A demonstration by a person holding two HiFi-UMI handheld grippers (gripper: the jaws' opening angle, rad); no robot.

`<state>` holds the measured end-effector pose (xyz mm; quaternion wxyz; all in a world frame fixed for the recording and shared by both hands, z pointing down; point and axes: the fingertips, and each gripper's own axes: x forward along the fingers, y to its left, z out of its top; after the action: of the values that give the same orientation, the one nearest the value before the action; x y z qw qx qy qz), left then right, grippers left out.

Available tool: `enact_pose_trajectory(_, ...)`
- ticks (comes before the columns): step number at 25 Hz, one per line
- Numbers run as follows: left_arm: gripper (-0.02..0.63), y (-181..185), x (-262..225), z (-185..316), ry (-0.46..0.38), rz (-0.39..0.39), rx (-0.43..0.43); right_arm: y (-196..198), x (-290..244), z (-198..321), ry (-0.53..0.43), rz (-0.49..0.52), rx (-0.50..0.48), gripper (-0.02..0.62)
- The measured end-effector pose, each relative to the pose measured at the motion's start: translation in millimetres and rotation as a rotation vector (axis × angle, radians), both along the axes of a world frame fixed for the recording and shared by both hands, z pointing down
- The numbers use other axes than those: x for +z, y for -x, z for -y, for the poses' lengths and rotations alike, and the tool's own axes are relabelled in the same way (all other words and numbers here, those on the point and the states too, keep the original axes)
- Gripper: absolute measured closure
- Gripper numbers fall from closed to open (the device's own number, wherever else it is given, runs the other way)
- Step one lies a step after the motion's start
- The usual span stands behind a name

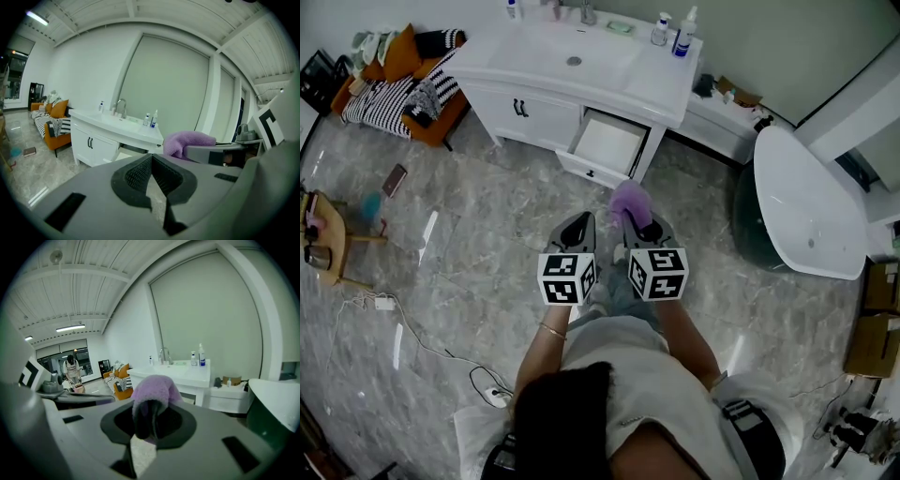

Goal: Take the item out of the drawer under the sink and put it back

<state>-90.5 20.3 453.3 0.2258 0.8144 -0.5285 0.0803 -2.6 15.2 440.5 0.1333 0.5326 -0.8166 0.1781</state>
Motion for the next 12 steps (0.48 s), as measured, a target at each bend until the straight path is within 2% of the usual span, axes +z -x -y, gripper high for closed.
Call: enact_pose_trajectory(12, 0.601, -22.0, 8.7, 89.4, 0.031, 0.004, -0.023, -22.6, 11.8, 91.9, 0.036, -0.008, -0.034, 0.517)
